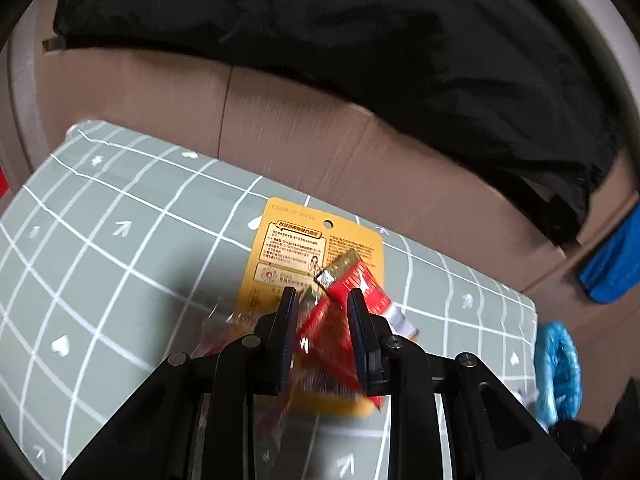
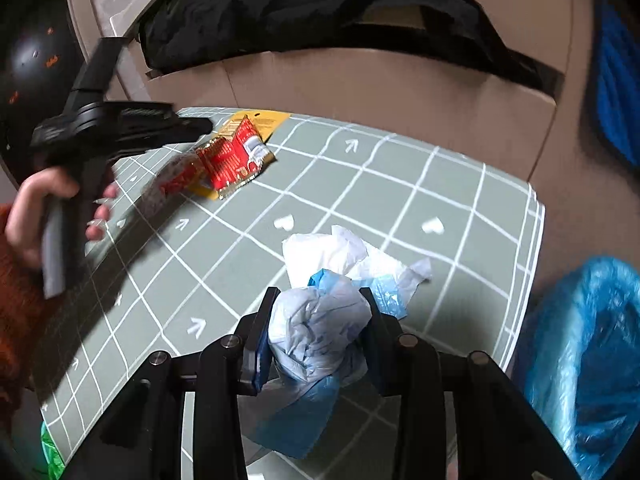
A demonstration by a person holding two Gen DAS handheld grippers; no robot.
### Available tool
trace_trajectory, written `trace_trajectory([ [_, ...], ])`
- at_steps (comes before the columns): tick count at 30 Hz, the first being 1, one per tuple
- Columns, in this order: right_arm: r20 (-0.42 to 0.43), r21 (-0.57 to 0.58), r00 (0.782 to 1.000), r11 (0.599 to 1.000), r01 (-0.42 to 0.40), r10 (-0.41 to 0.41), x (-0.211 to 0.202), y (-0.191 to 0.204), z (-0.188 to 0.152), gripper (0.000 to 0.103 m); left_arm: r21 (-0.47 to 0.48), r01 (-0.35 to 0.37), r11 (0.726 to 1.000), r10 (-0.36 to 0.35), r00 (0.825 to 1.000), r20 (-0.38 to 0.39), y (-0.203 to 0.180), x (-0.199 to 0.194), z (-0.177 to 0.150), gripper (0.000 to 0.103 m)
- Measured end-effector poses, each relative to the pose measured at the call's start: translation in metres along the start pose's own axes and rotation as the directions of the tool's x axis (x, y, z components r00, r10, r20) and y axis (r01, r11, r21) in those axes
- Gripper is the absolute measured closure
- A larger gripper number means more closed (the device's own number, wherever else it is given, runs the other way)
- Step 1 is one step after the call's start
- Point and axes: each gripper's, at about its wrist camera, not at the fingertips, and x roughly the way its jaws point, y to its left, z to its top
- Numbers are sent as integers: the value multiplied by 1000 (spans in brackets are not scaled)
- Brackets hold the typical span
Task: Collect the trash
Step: 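Grasp the blue-white crumpled tissue with the right tool while the left tool reaches the red wrapper, then grasp the red snack wrapper with the left tool and lift it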
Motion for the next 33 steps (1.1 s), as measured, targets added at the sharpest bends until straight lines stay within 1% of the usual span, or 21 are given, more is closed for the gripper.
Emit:
trace_trajectory([
  [2, -3, 14, 1000, 1000, -15, 15, 1, -2, -6, 67, 3, -10, 1000, 10, 1000, -23, -1, 10, -2, 77],
  [3, -8, 16, 1000, 1000, -22, 22, 0, -2, -8, 67, 19, -8, 1000, 9, 999, -42, -4, 14, -7, 77],
  [5, -14, 15, 999, 999, -40, 40, 0, -1, -12, 66, 67, 0, 998, 4, 998, -64, -12, 15, -18, 77],
  [7, -20, 1, 999, 999, -47, 47, 0, 2, -14, 66, 151, -12, 988, 24, 997, -76, -25, 12, -35, 77],
  [9, -18, -8, 999, 999, -41, 41, 0, 5, -15, 64, 218, -30, 976, 47, 996, -71, -33, 6, -50, 77],
  [12, -22, -3, 999, 999, -38, 38, 1, 9, -17, 63, 266, -29, 963, 51, 996, -75, -37, -6, -68, 77],
  [14, -31, -3, 999, 999, -42, 42, 1, 12, -19, 63, 265, -21, 964, 45, 995, -84, -32, -17, -80, 77],
  [16, -43, -9, 998, 999, -43, 43, 1, 15, -23, 61, 266, -26, 964, 51, 995, -86, -27, -27, -89, 77],
  [18, -38, -17, 998, 999, -51, 50, 0, 19, -26, 57, 264, -37, 964, 62, 994, -86, -19, -39, -99, 77],
  [20, -41, -12, 998, 998, -57, 57, 0, 22, -28, 56, 255, -39, 966, 63, 994, -87, -13, -49, -109, 77],
  [24, -38, -20, 997, 998, -62, 61, -1, 25, -31, 54, 215, 8, 977, 15, 994, -107, -1, -64, -121, 77],
  [26, -31, -33, 997, 997, -71, 70, 0, 27, -33, 49, 188, 63, 980, -44, 994, -102, 2, -74, -124, 77],
  [27, -29, -42, 997, 996, -79, 78, 1, 28, -34, 43, 180, 94, 979, -77, 992, -95, 1, -77, -122, 77],
  [28, -31, -45, 996, 995, -86, 84, 1, 30, -35, 37, 181, 107, 978, -92, 992, -88, -1, -79, -119, 77],
  [29, -35, -40, 995, 995, -90, 89, 2, 32, -34, 35, 186, 113, 976, -99, 992, -80, -4, -79, -116, 77],
  [31, -40, -21, 996, 997, -74, 73, 3, 33, -33, 34, 202, 138, 970, -129, 990, -60, -12, -77, -103, 76],
  [33, -42, -13, 997, 998, -58, 58, 4, 35, -33, 34, 197, 134, 971, -128, 991, -44, -18, -69, -88, 76],
])
